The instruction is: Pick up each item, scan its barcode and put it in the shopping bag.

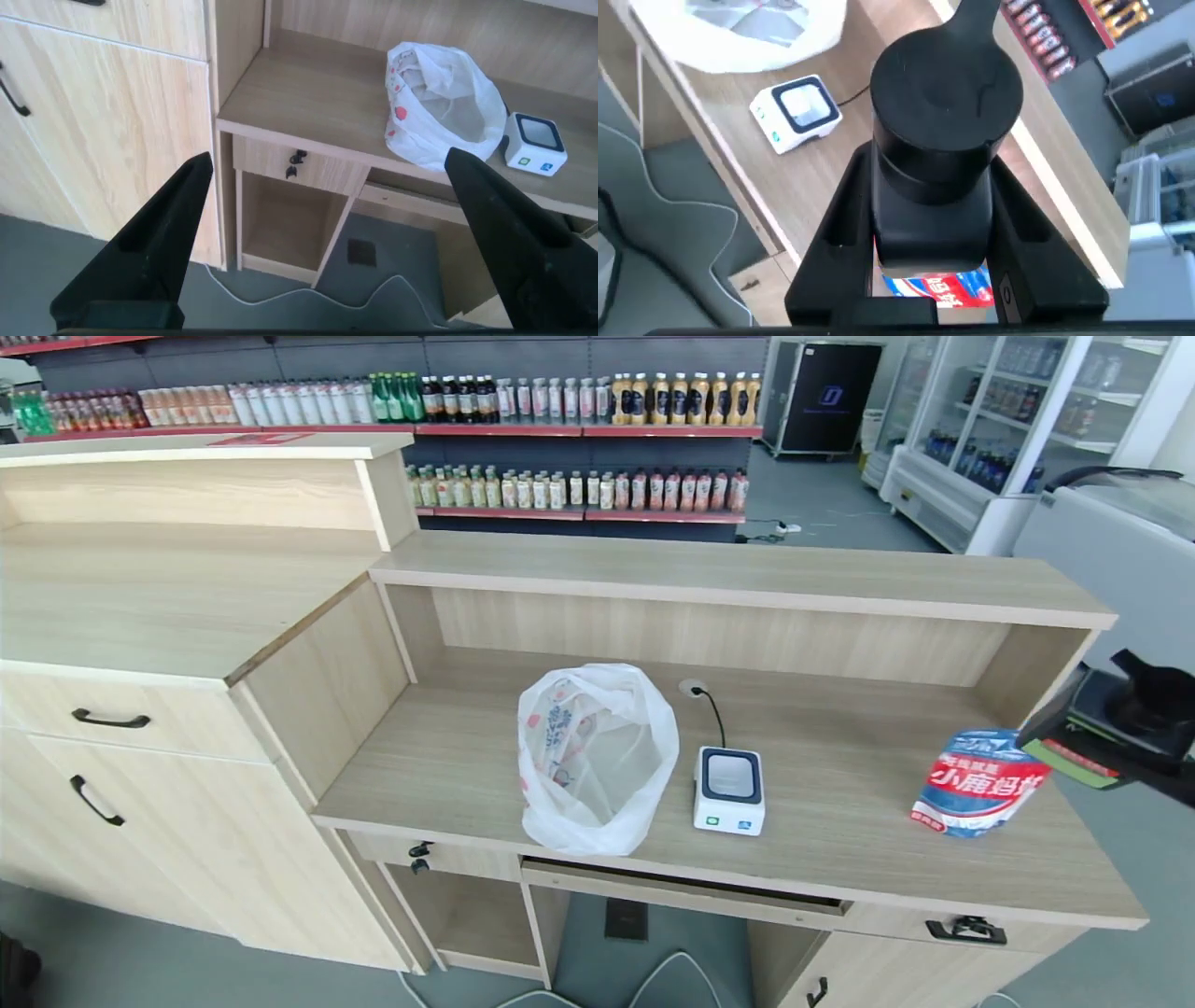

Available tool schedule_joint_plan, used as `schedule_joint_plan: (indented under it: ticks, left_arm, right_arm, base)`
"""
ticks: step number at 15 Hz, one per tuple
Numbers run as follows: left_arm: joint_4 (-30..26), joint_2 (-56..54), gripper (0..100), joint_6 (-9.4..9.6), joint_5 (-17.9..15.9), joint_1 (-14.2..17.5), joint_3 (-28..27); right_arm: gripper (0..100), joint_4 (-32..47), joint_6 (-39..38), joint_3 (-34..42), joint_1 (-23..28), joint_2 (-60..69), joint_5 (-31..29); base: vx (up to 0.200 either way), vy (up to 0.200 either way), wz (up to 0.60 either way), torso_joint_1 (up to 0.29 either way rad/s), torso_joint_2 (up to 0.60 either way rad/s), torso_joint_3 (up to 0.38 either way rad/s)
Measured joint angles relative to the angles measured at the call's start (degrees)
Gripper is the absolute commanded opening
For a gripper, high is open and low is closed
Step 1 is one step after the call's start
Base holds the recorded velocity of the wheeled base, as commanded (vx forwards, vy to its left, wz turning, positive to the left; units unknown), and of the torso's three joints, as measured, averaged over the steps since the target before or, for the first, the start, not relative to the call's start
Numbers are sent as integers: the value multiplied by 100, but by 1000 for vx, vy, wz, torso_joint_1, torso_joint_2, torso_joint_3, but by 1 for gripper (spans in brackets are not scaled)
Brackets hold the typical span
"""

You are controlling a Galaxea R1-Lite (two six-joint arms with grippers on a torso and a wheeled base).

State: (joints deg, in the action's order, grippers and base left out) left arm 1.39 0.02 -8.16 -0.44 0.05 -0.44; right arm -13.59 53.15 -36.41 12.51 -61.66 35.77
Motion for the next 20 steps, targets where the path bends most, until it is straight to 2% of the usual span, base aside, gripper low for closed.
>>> schedule_joint_plan:
  ticks: [2, 5, 8, 10, 11, 15, 20]
  left_arm:
    - [0, 0, 100, 1, -2, 2, 0]
    - [-2, 0, 100, 0, 0, -5, 0]
    - [0, 0, 100, 1, 0, 0, 0]
    - [0, 0, 100, 1, 0, 0, 0]
    - [0, 0, 100, 0, 0, 0, 0]
    - [0, 0, 100, 0, 0, 6, 0]
    - [0, 0, 100, 0, 0, 2, 0]
  right_arm:
    - [0, -33, -1462, -411, -11, -232, -670]
    - [0, -219, -3594, -813, -101, -1000, -936]
    - [0, -1145, -5692, -962, 28, -2025, -985]
    - [0, -1501, -6531, -981, 118, -2669, -903]
    - [0, -1591, -6885, -997, 155, -2964, -547]
    - [0, -1640, -6929, -934, 182, -3668, 589]
    - [0, -1712, -6157, -1028, 163, -4239, 775]
  base:
    - [0, 0, 0, 0, 0, 0]
    - [0, 0, 0, 0, 0, 0]
    - [0, 0, 0, 0, 0, 0]
    - [0, 0, 0, 0, 0, 0]
    - [0, 0, 0, 0, 0, 0]
    - [0, 0, 0, 0, 0, 0]
    - [0, 0, 0, 0, 0, 0]
